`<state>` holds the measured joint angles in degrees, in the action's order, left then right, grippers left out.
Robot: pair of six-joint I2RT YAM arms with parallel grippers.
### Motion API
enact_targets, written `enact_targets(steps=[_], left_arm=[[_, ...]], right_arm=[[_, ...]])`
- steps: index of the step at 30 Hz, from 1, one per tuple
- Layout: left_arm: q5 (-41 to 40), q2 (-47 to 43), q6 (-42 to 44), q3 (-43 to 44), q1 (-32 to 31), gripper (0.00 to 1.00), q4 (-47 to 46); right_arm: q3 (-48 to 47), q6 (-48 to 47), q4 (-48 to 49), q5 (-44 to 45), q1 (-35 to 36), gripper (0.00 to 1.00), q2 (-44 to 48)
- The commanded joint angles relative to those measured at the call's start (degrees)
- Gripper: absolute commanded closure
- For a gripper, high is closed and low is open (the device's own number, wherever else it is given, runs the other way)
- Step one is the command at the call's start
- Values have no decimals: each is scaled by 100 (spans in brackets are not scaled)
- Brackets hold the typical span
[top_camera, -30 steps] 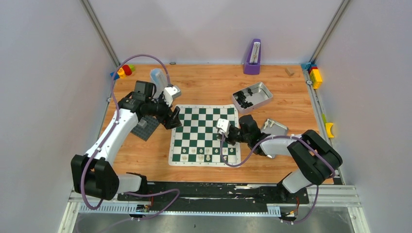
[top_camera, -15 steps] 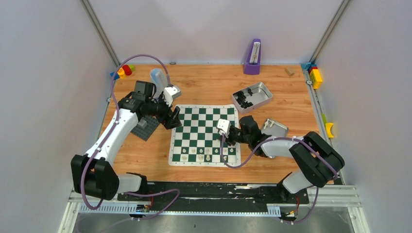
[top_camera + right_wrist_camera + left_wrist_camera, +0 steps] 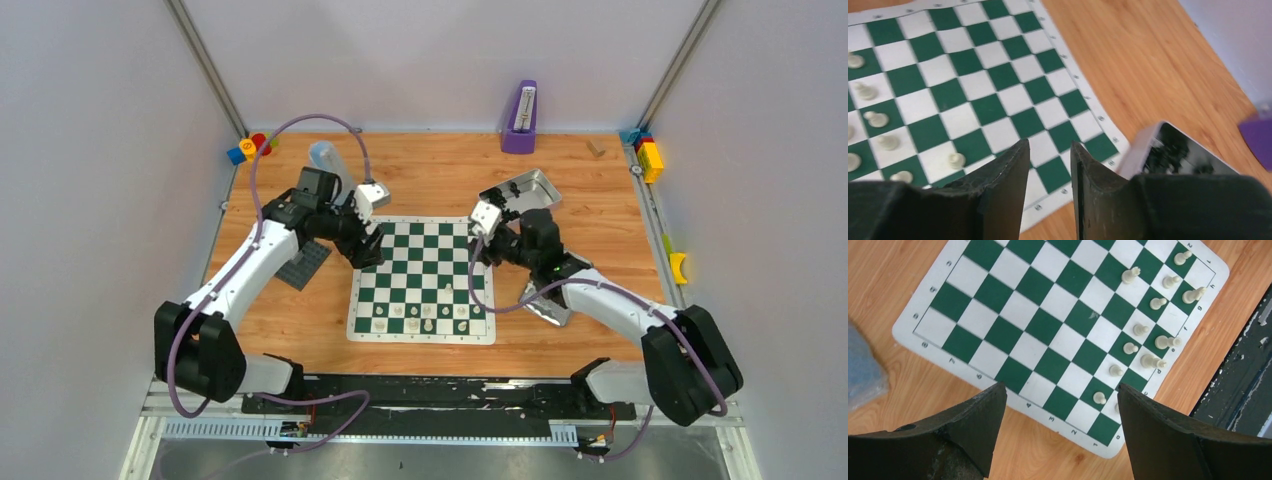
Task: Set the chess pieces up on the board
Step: Place the chess piece on the chessboard, then pick up the chess piece from the chessboard.
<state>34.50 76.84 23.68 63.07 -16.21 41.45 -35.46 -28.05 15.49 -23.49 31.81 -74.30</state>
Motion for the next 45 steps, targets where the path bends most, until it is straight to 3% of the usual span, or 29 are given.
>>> enact_targets(steps=[1, 9, 19, 30, 45], left_arm=[[-551, 147, 65, 260, -693, 11, -521], [-1101, 1286, -113, 969, -1943, 19, -863], [-1490, 2993, -269, 2154, -2965, 37, -289], [-1775, 3785, -312, 2566, -3378, 42, 95], [-1831, 4060, -283, 2751, -3433, 57, 202]], right_arm=[[-565, 574, -873, -15, -888, 64, 342], [-1407, 1273, -2570, -84, -2010, 64, 977], [-1349, 1595, -3201, -83, -2158, 63, 1418], [-1332, 1566, -3201, -167, -2193, 64, 1291], [-1314, 1540, -3213, -271, -2236, 65, 1260]])
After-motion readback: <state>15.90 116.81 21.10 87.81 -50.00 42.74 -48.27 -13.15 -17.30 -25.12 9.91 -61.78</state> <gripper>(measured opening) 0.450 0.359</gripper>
